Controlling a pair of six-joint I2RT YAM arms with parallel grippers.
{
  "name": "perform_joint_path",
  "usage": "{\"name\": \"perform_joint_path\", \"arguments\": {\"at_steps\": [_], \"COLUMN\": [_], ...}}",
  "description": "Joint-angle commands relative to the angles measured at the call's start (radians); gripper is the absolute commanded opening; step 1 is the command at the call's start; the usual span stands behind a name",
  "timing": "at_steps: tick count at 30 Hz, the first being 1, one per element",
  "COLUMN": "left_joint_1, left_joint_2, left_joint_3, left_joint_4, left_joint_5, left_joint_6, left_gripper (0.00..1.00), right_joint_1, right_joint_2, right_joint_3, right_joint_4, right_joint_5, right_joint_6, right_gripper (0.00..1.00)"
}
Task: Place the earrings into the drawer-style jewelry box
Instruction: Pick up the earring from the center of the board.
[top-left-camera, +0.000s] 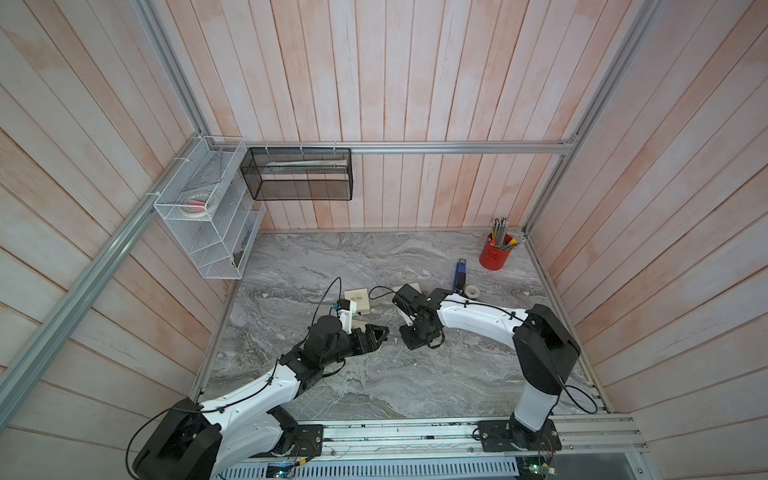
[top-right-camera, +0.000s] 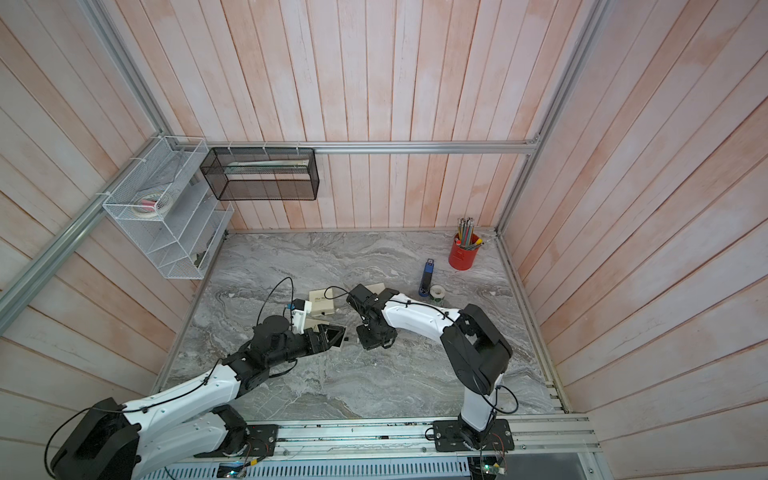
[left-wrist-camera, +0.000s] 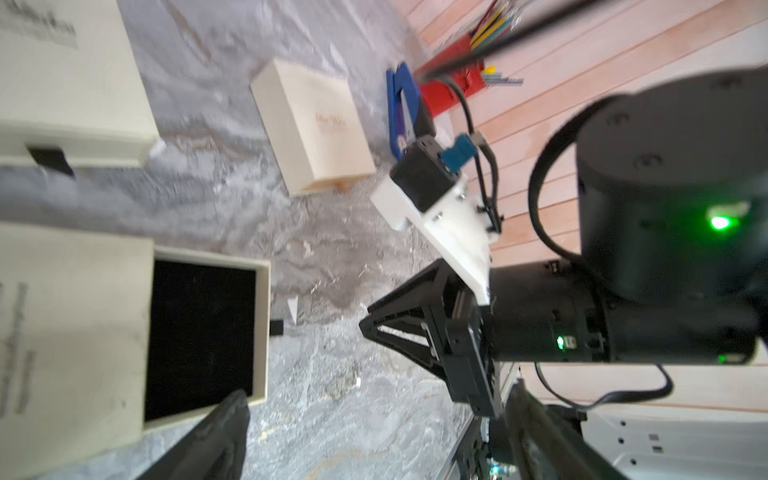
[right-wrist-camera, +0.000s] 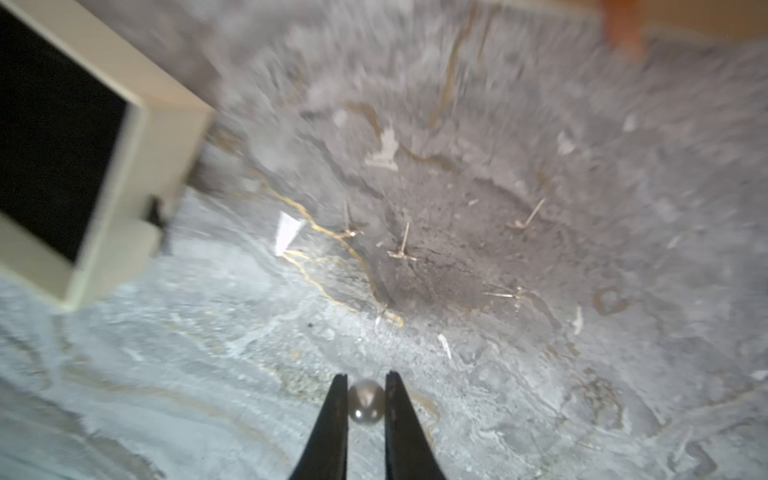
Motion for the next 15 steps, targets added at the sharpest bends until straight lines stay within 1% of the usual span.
{"name": "perform_joint_path", "arguments": {"at_steps": [1, 5, 7, 10, 11, 15], "left_joint_1": [0.061, 0.151, 0.18, 0.205, 0.211, 0.23], "left_joint_2": [-0.037, -0.034, -0.024, 0.001, 0.01, 0.019], "left_joint_3": [0.037, 0.035, 0.034, 0.04, 0.043, 0.037], "left_joint_4": [-0.077, -0.072, -0.056, -0.044, -0.045, -0.054], "left_joint_5": [0.04, 0.099, 0.122, 0.145, 0.151, 0.167], "left_joint_6": [0.061, 0.063, 0.064, 0.071, 0.074, 0.083], "left_gripper": [0.97, 0.97, 0.97, 0.97, 0.97, 0.97], "right_joint_1": [0.0, 0.0, -0.001, -0.004, -0.008, -0.01], "right_joint_2": [-0.092, -0.164, -0.189, -0.218, -0.224, -0.217], "right_joint_3": [-0.018, -0.08, -0.112, -0.166, -0.183, -0.208], "right_joint_4": [0.129, 0.297, 0.393, 0.564, 0.62, 0.744], "right_joint_5": [0.015, 0.013, -0.022, -0.041, -0.064, -0.119], "right_joint_6": [-0.03, -0.09, -0.125, -0.132, -0.138, -0.177], "right_gripper": [0.0, 0.0, 0.0, 0.0, 0.0, 0.0]}}
